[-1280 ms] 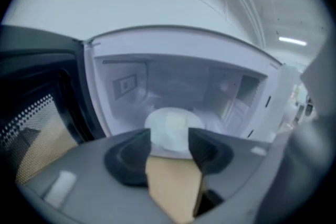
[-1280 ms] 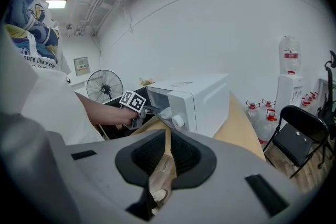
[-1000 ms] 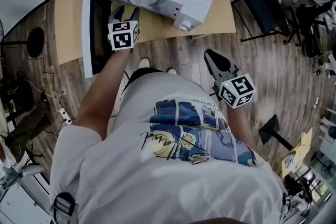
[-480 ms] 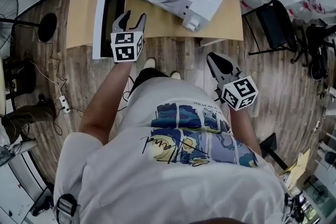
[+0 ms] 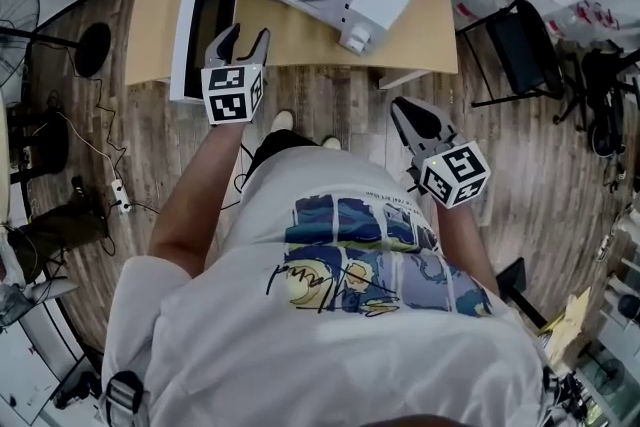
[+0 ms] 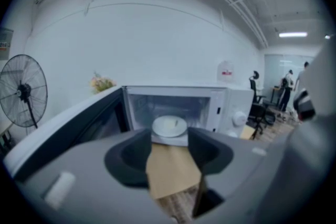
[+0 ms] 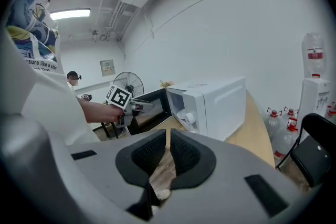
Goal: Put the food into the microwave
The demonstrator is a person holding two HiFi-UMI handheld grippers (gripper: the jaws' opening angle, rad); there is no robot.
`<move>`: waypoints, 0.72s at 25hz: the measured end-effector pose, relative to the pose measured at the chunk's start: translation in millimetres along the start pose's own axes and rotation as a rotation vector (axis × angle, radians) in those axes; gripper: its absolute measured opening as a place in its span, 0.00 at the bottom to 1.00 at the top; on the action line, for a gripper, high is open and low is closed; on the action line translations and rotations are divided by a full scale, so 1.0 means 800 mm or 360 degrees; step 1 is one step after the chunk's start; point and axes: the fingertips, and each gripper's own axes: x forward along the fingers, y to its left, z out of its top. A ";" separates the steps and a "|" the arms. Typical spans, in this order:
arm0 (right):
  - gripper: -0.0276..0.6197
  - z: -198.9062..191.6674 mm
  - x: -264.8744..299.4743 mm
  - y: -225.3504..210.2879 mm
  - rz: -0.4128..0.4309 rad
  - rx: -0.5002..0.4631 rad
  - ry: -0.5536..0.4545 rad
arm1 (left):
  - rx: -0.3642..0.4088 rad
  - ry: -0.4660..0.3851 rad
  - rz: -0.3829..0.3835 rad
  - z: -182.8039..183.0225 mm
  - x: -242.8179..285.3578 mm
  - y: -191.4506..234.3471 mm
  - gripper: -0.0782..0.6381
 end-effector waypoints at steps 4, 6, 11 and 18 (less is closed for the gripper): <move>0.08 0.001 -0.007 -0.001 -0.0007 0.0006 -0.0018 | -0.0014 0.0000 0.0000 0.002 -0.006 -0.004 0.42; 0.07 -0.001 -0.011 -0.001 -0.0008 0.0004 -0.0023 | -0.0022 -0.0004 0.0002 0.003 -0.009 -0.007 0.42; 0.05 -0.008 -0.013 0.004 0.0013 -0.0053 0.0001 | -0.0029 -0.0012 -0.0015 0.003 -0.015 -0.019 0.42; 0.05 -0.016 -0.011 0.013 0.0053 -0.0053 0.0003 | -0.0050 0.0016 -0.0051 -0.013 -0.031 -0.033 0.41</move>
